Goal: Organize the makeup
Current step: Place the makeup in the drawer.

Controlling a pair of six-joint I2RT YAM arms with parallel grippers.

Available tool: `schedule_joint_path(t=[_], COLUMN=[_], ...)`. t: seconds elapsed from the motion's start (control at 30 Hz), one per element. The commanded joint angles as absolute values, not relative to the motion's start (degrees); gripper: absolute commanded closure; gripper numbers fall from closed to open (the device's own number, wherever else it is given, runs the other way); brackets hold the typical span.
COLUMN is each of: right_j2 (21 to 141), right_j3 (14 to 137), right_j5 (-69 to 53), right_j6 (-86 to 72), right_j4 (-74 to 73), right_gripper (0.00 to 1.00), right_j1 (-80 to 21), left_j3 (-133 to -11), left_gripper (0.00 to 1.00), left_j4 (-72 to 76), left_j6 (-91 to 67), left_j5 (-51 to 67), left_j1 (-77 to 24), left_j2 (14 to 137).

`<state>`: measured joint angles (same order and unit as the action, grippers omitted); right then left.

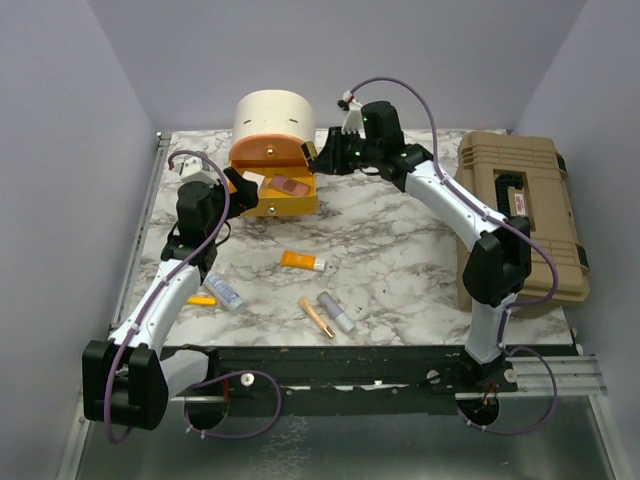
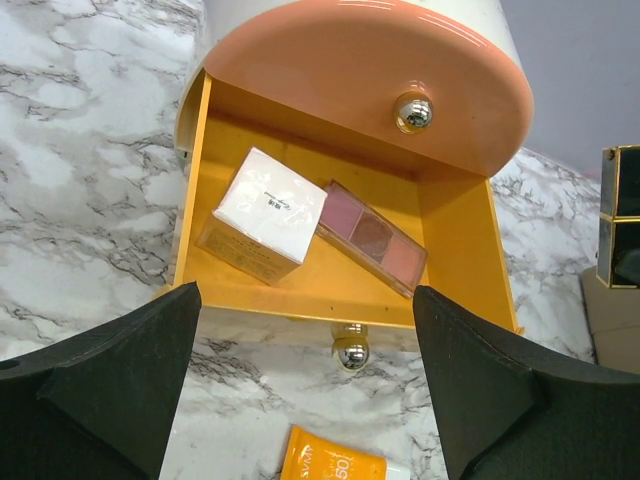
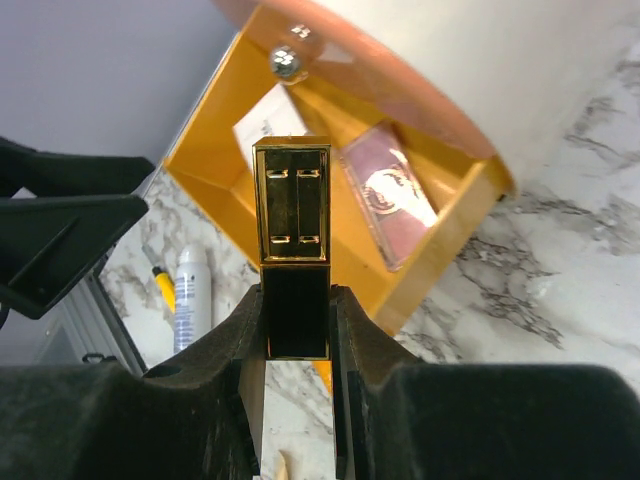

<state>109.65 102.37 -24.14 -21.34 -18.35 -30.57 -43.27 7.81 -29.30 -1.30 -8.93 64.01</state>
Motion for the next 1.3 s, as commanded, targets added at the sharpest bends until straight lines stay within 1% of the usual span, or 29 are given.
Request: schedule_joint_path(t=[0.0, 0.2, 0.43, 0.57, 0.63, 0.8, 0.93, 1.03, 1.1, 1.27], right_j2=[112.2, 115.3, 120.7, 121.1, 121.2, 124.9, 128.2, 128.9, 129.1, 129.4], right_j3=[104.3, 109.9, 119.3, 120.7, 120.6, 125.3, 129.6, 130.4, 130.4, 132.2], right_j5=[-28.1, -29.5, -33.4, -23.5, -20.8, -21.7, -18.0, -15.7, -14.3, -14.5], right_j6=[-19.4, -14.5, -9.7, -10.4, -10.4, -10.2, -9.1, -7.6, -6.7, -5.8], right_j4=[-19.0, -24.2, -32.5, -33.9, -33.5, -37.0, -40.8, -42.1, -42.5, -41.6], right_gripper=[0.87, 0.84, 0.83, 0.82, 0.81, 0.8, 0.79, 0.78, 0.75, 0.75], right_j1=[-32.9, -34.9, -36.5, -37.0, -37.0, -37.0, -37.0, -37.0, -37.0, -37.0], left_j3=[-43.1, -43.5, -43.7, -44.1, -44.4, -44.4, -44.3, -44.0, -43.8, -43.9], left_gripper=[0.12, 0.12, 0.12, 0.12, 0.12, 0.12, 0.12, 0.12, 0.12, 0.12], left_j4=[7.7, 7.8, 8.0, 7.8, 7.3, 7.0, 6.8, 6.8, 6.8, 6.5], left_j6=[-29.0, -28.8, -28.8, -27.8, -27.5, -27.4, -27.9, -28.2, -28.4, -29.1], left_j5=[-0.6, -0.5, -0.5, -0.6, -0.7, -0.7, -0.8, -1.0, -0.9, -0.1], left_j1=[-8.5, -8.6, -8.6, -8.5, -8.6, -8.5, -8.5, -8.5, -8.5, -8.5], left_j2=[63.9, 64.3, 64.6, 64.8, 64.6, 64.4, 64.3, 64.1, 64.0, 64.2])
